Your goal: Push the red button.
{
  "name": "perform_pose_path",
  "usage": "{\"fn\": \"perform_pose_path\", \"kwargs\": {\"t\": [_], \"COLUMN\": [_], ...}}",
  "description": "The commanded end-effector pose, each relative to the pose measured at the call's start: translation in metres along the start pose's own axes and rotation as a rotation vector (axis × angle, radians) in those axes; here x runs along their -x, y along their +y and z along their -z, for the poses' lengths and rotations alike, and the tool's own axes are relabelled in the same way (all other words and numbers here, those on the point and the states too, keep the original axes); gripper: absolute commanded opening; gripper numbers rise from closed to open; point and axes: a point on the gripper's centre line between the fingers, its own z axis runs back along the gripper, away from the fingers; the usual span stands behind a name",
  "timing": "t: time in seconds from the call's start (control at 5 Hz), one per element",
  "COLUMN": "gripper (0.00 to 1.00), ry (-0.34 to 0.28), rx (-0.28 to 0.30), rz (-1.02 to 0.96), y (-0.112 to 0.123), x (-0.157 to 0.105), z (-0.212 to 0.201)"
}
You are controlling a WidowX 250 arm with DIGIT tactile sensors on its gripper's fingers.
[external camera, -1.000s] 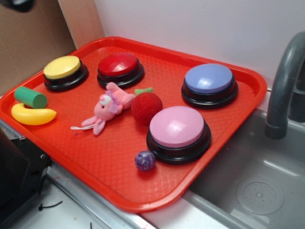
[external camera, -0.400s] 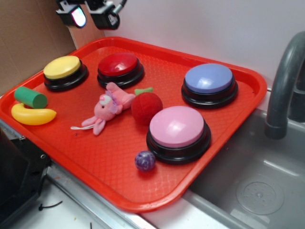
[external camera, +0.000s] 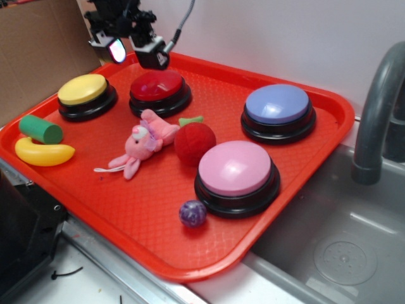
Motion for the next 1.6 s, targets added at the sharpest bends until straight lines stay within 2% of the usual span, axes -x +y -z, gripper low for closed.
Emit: {"fn": "perform_pose_path", "kwargs": {"t": [0.0, 0.4, 0.6, 0.8, 1.0, 1.4], "gripper": [1.00, 1.00, 1.00, 1.00, 1.00, 1.00], "ry": [-0.017, 0.004, 0.035, 0.027, 0.019, 0.041], "rx": [0.000, 0.006, -0.064, -0.082, -0.049, -0.050], "rz": [0.090, 0.078, 0.144, 0.146, 0.142, 0.122], "y": [-0.006, -0.006, -0.011, -0.009, -0.006, -0.002], "x": [-0.010, -0.009, -0.005, 0.004, 0.010, 0.016], "z": [0.013, 0.005, -0.030, -0.057, -0.071, -0.091]}}
